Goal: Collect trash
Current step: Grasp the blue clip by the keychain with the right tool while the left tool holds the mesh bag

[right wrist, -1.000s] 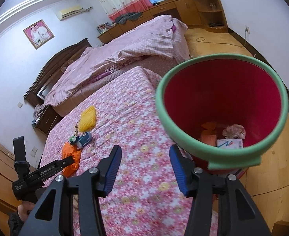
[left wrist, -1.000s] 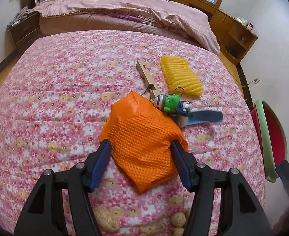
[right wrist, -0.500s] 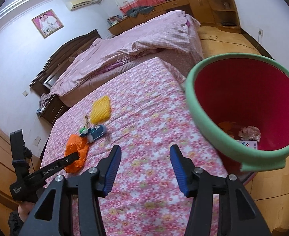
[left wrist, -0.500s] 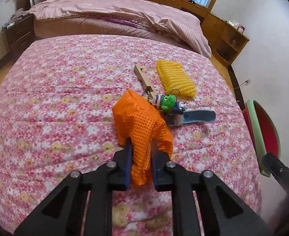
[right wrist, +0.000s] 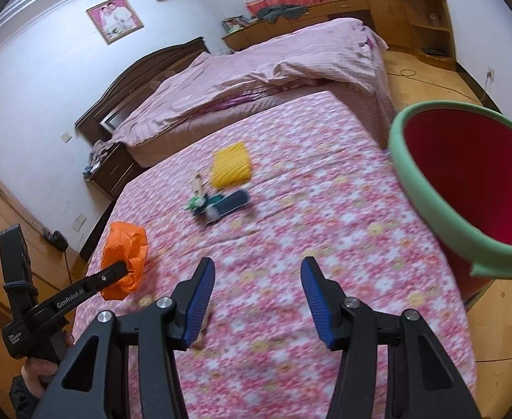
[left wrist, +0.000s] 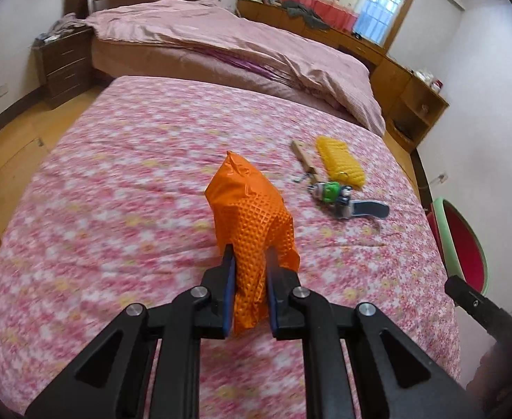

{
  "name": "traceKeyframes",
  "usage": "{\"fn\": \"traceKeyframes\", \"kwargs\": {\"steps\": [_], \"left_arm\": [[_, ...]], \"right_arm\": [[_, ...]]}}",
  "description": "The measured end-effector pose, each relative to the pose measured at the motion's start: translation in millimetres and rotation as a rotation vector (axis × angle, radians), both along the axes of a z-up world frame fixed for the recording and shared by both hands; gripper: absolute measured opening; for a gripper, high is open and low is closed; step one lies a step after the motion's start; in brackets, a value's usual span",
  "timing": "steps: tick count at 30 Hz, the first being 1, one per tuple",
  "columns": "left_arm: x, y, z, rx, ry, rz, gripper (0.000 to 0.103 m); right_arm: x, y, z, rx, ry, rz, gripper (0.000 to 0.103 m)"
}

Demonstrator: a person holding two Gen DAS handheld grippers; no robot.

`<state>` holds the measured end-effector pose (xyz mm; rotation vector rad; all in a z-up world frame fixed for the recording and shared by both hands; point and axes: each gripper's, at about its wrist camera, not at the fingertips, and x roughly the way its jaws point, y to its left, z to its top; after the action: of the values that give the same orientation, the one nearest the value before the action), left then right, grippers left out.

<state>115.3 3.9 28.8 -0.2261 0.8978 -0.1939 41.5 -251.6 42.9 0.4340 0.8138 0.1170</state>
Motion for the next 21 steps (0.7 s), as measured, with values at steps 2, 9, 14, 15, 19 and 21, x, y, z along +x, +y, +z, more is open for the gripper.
{"fn": "traceKeyframes", "kwargs": {"steps": [2,9,14,15,19,21], "left_arm": [[-8.1,9.6,0.8,-0.003,-0.003,0.018,0.015],[-13.4,42.3,-1.4,-0.026,-0.007,0.082,0.015],[-9.1,52.6,-3.9,-0.033,-0.006,0.102,0.014],[-7.1,53.4,-4.6,-0.034,-0.005,0.103,0.014],[2.1,52.6,-7.3,-0.036,-0.003,0.102,0.014],[7.7,50.8,-9.1,-0.036,0.002,0.099,0.014]], "right_arm": [[-0.9,10.3,-0.6,-0.007,0.003,0.022,0.055],[14.2,40.7,-4.1,-0.058,0.017,0.08,0.055],[43.4,44.0,-9.9,-0.069,0.022,0.075,0.055],[49.6,42.6,-11.4,-0.073,0.023,0.07,0.055],[75.2,36.9,-19.5,-0.082,0.031,0.049,0.055],[87.0,32.6,-23.5,-0.08,0.029,0.038,0.055]]}}
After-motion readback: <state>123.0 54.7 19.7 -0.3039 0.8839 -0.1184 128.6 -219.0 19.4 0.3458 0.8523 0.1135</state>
